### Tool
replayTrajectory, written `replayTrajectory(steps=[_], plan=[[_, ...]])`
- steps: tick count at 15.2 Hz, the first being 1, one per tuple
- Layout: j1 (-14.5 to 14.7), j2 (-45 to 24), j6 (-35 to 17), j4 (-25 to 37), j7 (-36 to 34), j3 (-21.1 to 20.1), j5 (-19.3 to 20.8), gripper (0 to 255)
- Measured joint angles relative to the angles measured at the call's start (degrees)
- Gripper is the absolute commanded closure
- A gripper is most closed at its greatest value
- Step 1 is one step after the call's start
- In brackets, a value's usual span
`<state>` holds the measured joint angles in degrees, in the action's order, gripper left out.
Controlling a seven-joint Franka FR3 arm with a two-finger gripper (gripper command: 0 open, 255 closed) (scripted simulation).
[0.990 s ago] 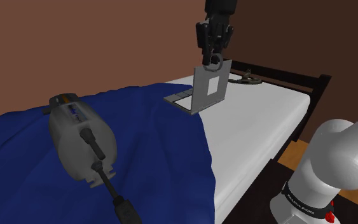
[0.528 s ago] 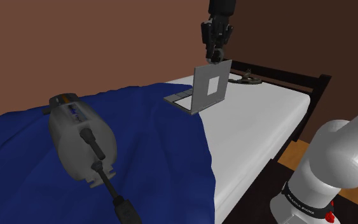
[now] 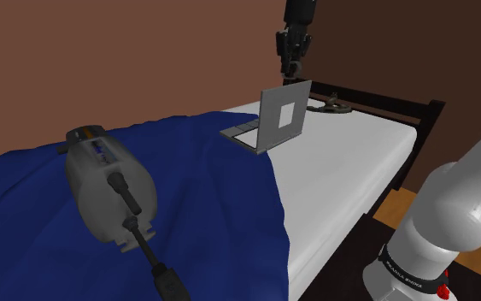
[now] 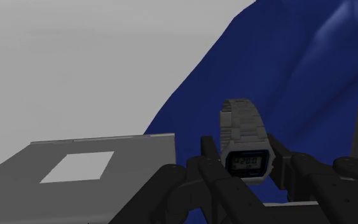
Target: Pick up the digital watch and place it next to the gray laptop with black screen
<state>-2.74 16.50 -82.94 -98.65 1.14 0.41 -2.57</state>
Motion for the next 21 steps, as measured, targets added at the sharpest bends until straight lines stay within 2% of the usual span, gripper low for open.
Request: replayTrajectory(steps=[8,21], plan=[[-3.3,-11.4,1.0,12.0,8.8,5.5,0.3,255],[-3.6,-9.1,-9.2,-0.5,9.7,5.7,0.7,255]])
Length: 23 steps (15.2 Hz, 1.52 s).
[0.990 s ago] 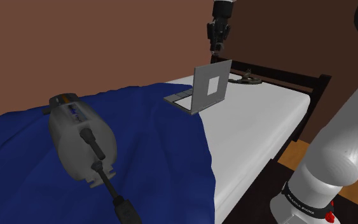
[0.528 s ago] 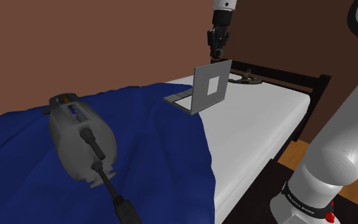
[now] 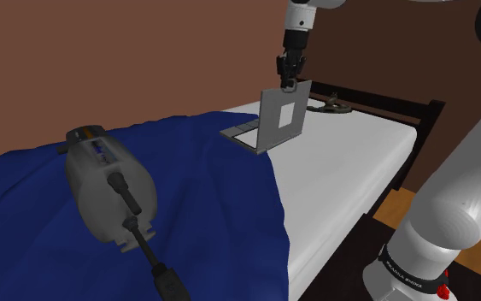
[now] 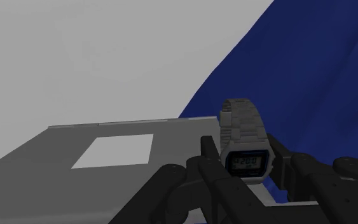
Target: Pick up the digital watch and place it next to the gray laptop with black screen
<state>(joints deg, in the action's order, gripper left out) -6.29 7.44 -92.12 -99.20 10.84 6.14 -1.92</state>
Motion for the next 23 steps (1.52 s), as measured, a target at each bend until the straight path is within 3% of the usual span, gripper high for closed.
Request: replayTrajectory(steps=[23], plan=[[0.0,0.6,-17.9,-18.5,0.7,0.0,-0.1,255]])
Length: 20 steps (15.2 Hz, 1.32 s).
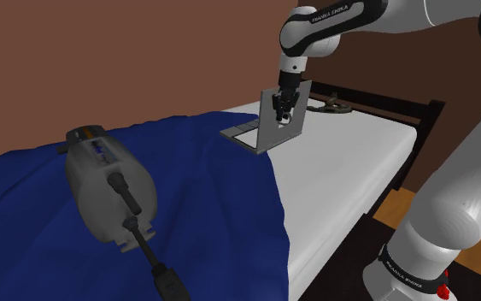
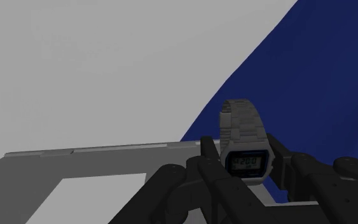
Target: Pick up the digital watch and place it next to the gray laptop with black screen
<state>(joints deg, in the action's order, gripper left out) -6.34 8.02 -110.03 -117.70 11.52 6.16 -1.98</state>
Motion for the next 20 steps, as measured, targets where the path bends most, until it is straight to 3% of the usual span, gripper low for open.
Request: replayTrajectory(steps=[20], plan=[[0.1,-4.3,-15.3,-9.8,1.1,0.1,-0.9,255]])
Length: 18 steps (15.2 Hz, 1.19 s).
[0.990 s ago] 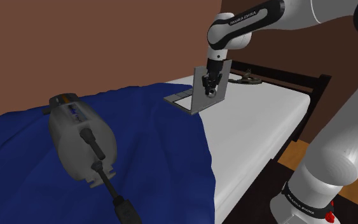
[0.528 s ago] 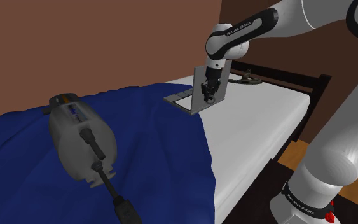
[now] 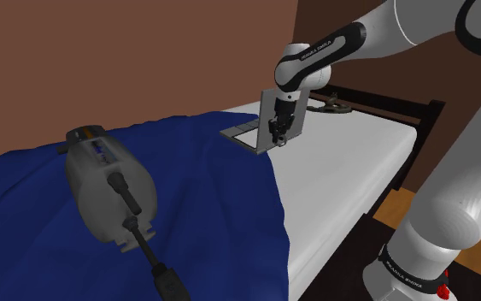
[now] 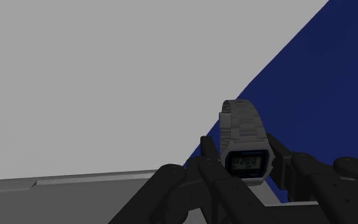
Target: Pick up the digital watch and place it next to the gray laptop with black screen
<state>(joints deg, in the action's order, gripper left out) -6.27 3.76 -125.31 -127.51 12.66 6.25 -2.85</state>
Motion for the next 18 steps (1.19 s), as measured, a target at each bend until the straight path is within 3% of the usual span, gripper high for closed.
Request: replayTrajectory(steps=[6,8,14,15,18], plan=[[0.1,-2.8,-11.9,-2.2,0.9,0.0,-0.9,255],[0.1,-3.4,-7.7,-3.2,0.6,0.0,-0.8,255],[0.0,-4.1,-6.6,-3.7,0.8,0.0,-0.8,255],[0.0,-4.1,-6.6,-3.8,0.8,0.0,-0.8,0],[0.0,-4.1,-6.6,-3.8,0.8,0.0,-0.8,0]])
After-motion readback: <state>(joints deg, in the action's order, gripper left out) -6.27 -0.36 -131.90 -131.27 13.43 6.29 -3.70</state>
